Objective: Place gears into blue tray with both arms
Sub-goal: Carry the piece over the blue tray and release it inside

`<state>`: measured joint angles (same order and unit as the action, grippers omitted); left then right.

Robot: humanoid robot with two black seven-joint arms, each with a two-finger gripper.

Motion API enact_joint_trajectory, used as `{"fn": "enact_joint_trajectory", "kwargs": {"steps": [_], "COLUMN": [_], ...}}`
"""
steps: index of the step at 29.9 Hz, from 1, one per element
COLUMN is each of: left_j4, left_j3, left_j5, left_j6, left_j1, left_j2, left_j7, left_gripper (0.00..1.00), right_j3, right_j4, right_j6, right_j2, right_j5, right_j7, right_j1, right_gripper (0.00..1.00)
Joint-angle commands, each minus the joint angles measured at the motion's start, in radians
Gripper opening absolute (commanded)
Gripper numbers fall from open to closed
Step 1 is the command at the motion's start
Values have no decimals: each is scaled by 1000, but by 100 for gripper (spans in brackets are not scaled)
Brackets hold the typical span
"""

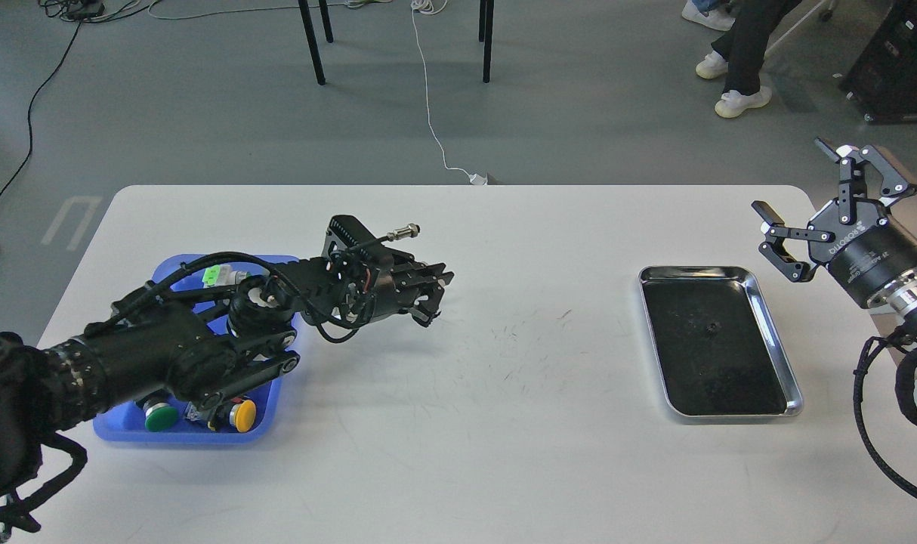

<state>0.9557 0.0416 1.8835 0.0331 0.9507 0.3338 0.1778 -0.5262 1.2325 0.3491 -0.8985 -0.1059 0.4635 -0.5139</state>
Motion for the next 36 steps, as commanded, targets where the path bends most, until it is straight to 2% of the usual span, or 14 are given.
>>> {"fn": "enact_joint_trajectory", "kwargs": {"steps": [1, 6, 13, 22, 29, 31, 36], "left_j4": [122, 271, 282, 175, 152, 144, 150], "left_j3": [6, -5, -23, -25, -25, -17, 62], "left_j5": [-35, -34, -35, -30, -35, -41, -153], "left_j6": [1, 1, -1, -2, -10, -7, 1], "left_j1": [17, 5, -110, -184, -210, -208, -194], "left_j2": [160, 393, 556, 580, 579, 574, 582], "left_j7": [0, 8, 29, 34, 34, 32, 37], "left_gripper": [12, 12, 13, 18, 23, 30, 70], "right_j3": [-12, -26, -28, -29, -28, -28, -35], "right_j4": [1, 10, 22, 35, 39, 39, 38], "right_j6": [-1, -4, -7, -7, -7, -7, -7], "right_j2": [-2, 0, 4, 0, 0, 0, -10], "right_j5": [0, 0, 0, 0, 0, 0, 2], "right_j7": [0, 0, 0, 0, 0, 0, 0], "right_j1": [0, 2, 0, 0, 0, 0, 0], "right_gripper": [97, 97, 97, 97, 97, 97, 97]}}
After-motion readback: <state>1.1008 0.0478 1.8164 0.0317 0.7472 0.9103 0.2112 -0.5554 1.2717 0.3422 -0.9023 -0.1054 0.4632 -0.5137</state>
